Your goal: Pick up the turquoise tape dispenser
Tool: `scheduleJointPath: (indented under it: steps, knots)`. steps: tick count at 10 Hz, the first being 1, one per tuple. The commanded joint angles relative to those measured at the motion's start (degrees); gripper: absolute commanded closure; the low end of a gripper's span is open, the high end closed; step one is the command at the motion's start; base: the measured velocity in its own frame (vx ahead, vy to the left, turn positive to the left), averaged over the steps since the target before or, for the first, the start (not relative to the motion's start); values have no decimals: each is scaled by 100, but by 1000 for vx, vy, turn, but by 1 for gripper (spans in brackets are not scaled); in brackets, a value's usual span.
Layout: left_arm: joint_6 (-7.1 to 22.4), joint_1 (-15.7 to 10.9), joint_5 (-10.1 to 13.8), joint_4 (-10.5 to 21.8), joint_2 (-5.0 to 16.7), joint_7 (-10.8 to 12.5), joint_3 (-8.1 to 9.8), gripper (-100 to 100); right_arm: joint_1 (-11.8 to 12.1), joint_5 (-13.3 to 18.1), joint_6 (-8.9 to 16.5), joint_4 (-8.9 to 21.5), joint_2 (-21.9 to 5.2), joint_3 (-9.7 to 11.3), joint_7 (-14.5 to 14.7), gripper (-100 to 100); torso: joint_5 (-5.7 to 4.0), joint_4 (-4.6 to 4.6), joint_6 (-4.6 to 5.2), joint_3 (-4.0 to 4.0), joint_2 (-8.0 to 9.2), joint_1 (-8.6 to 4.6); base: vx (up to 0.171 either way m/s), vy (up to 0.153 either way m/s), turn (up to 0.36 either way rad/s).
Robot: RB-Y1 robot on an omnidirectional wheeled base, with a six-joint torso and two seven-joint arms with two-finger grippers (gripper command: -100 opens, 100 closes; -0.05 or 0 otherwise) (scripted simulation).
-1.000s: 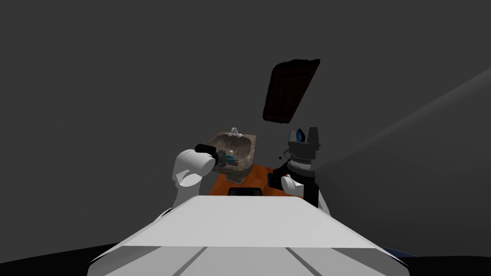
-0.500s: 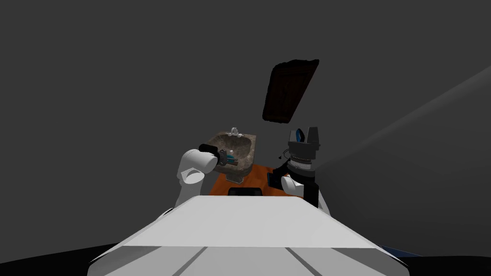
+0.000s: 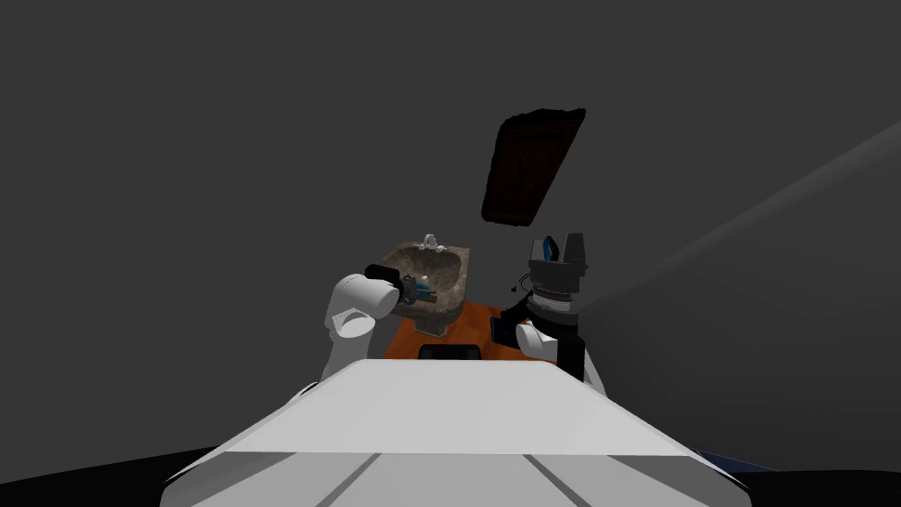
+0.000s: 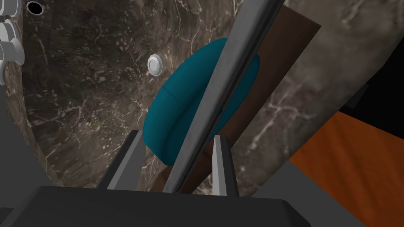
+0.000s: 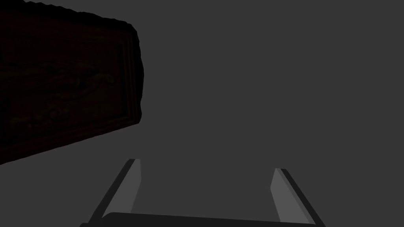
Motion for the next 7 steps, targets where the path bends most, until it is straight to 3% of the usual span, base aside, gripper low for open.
scheduleJointPath:
  steps: [1, 5, 6, 7]
  knots:
    - [185, -21, 34, -182, 22, 48, 18, 100, 0, 0, 0, 0, 0, 0, 0, 0, 0, 0, 0, 0, 0, 0, 8, 1, 7]
    - [572, -9, 69, -596, 60, 155, -4, 100, 0, 0, 0, 0, 0, 0, 0, 0, 0, 2, -1, 1, 0, 0, 12, 2, 3]
    - [475, -1, 65, -512, 56, 127, 2, 100, 0, 0, 0, 0, 0, 0, 0, 0, -1, 2, -1, 2, 1, 0, 0, 0, 0]
    - [499, -2, 65, -525, 57, 134, 0, 0, 0, 0, 0, 0, 0, 0, 0, 0, 0, 2, 0, 2, 1, 0, 0, 0, 0]
